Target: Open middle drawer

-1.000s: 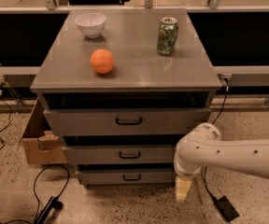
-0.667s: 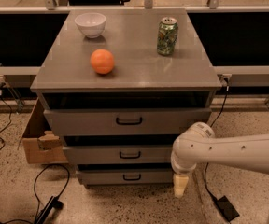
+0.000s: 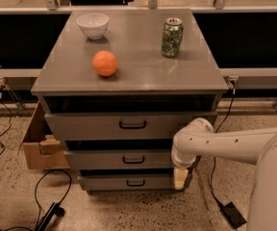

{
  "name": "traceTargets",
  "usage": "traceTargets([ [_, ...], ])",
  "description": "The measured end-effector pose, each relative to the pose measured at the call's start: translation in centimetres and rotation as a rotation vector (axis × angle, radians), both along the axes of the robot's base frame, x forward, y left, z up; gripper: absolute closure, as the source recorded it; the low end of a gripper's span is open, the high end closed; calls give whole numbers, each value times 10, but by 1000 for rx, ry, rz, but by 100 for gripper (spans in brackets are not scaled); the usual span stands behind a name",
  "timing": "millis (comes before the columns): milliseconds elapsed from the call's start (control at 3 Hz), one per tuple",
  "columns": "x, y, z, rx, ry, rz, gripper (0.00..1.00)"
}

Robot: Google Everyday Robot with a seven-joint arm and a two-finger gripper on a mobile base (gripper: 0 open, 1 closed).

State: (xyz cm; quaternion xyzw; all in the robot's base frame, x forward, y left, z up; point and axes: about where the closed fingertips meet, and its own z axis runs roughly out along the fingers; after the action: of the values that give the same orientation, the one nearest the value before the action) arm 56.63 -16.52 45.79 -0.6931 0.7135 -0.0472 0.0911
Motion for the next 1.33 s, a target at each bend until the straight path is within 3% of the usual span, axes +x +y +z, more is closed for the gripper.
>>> traceTargets([
  [333,20,11,-11,7,0,8,0],
  [667,26,18,-26,-6,11,7,18],
  [1333,1,-3,-19,-113,8,-16,65],
])
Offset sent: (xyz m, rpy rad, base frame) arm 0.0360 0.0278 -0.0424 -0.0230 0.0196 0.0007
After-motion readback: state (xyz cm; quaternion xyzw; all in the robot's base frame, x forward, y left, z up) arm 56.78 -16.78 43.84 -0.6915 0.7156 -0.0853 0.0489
